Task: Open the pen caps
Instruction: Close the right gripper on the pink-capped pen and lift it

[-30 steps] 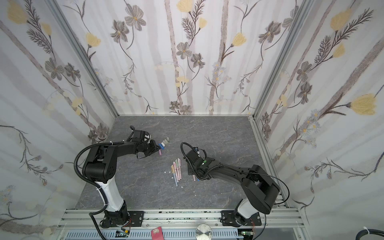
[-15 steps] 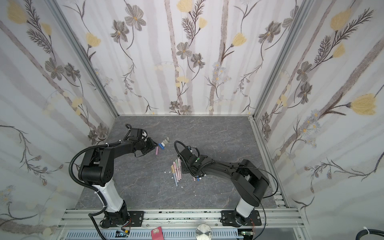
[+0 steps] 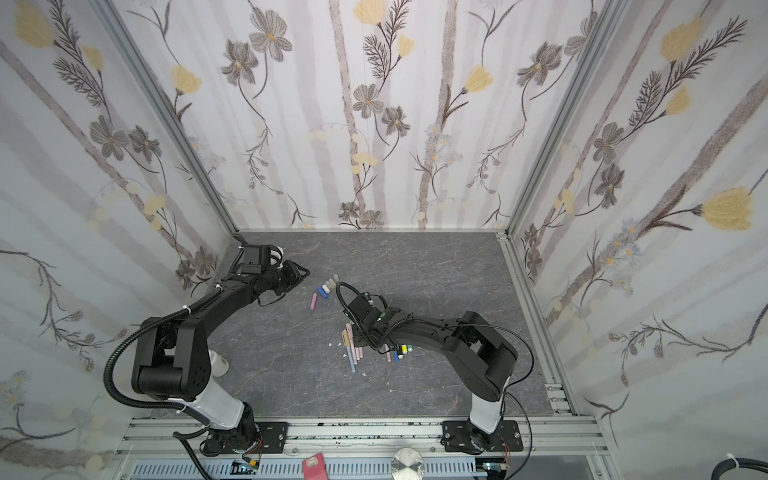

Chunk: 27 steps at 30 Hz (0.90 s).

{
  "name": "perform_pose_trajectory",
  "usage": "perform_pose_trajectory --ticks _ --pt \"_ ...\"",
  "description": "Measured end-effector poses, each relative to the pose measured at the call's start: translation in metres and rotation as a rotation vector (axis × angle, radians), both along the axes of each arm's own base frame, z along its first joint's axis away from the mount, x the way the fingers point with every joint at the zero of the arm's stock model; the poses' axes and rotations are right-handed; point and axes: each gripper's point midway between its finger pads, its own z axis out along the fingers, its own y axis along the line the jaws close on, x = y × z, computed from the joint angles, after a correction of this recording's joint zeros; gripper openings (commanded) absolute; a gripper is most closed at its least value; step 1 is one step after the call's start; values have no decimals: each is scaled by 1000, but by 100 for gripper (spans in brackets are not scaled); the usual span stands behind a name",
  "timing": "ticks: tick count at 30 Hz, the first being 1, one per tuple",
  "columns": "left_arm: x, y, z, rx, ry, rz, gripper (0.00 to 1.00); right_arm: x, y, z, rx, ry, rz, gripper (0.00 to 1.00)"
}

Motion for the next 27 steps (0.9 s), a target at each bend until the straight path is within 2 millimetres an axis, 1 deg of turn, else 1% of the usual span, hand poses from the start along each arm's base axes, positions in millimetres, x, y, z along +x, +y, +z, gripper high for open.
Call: perform_pose_trajectory --ticks 5,13,23,27 --pt "-6 8 7 10 -2 8 38 -2 5 -7 -11 12 12 34" --pt "-16 19 1 22 21 21 38 -3 10 -15 -25 25 19 31" --pt "-18 21 3 26 14 13 38 -6 8 -24 -50 38 21 29" --pt "-18 20 3 21 14 8 38 -6 7 -27 -57 30 20 25"
